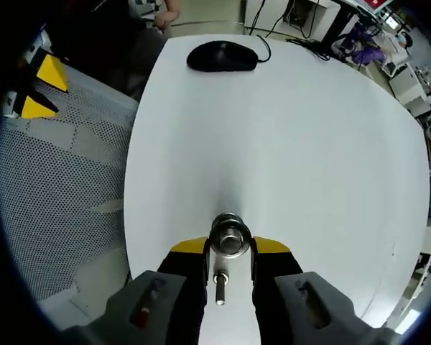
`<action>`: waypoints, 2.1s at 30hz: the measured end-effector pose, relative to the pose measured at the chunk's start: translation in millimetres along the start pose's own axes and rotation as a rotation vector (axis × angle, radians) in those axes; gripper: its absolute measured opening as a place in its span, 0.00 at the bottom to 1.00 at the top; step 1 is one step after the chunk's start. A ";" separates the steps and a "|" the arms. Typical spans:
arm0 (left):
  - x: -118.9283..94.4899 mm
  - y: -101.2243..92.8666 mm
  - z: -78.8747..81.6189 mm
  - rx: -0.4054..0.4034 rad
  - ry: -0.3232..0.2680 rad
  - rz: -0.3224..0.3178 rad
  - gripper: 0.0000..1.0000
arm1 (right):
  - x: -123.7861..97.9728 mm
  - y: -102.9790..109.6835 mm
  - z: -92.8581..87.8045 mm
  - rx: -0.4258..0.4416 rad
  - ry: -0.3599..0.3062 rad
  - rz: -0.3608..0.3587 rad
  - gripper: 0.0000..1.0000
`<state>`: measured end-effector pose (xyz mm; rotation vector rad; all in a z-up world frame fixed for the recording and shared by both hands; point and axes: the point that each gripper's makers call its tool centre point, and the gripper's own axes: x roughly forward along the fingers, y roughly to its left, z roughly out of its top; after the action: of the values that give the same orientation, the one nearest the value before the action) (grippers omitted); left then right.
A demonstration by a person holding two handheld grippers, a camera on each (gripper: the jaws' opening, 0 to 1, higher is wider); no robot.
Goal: Place the washer onto the threaded stud by aligning its center hole with the stud, sliding it down to the base, and recovering from edge contact or off-axis alignment until the washer reaches the visible bottom stop.
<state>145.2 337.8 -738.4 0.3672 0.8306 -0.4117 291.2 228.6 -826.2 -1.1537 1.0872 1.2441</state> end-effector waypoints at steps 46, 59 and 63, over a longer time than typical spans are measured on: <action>-2.5 2.7 3.2 -0.003 -0.012 0.023 0.08 | -173.2 36.6 -74.1 0.543 -0.735 -0.231 0.60; -8.2 11.9 10.5 -0.045 -0.071 0.075 0.09 | -203.2 96.4 -153.6 0.750 -0.985 -0.352 0.65; -6.8 11.2 6.6 -0.045 -0.046 0.073 0.09 | -198.4 111.6 -156.4 0.760 -1.005 -0.360 0.67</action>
<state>150.7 345.8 -727.3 0.3444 0.7785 -0.3321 174.9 48.8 -651.9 -0.0568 0.4469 0.8078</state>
